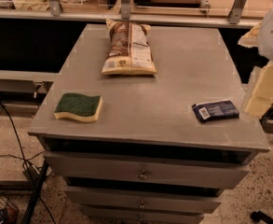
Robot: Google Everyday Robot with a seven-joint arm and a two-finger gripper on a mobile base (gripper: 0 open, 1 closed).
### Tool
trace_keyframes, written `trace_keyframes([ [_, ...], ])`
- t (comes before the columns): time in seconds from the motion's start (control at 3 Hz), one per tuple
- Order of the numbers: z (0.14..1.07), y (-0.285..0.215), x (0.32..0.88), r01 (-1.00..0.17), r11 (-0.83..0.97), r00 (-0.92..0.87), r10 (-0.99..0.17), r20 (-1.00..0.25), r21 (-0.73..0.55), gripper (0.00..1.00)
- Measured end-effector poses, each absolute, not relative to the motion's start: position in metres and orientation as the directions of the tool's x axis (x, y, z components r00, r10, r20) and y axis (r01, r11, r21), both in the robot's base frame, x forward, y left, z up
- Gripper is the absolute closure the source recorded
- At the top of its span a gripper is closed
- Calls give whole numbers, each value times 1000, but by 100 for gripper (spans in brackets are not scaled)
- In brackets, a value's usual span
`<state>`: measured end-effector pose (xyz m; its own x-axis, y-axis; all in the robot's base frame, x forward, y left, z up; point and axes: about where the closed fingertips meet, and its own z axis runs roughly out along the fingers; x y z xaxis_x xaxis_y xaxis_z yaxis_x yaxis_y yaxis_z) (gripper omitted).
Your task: Move rxbar blueberry near sponge
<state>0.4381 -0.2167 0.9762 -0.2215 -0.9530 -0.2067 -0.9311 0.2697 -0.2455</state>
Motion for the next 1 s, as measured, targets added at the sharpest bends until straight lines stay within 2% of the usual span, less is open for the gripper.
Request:
trace_keyframes([
  [0.33,976,-217,438,-931,270,-221,-953,-207,-246,0],
  [1.0,942,-216,452,-977,104,-64,-976,-209,-186,0],
])
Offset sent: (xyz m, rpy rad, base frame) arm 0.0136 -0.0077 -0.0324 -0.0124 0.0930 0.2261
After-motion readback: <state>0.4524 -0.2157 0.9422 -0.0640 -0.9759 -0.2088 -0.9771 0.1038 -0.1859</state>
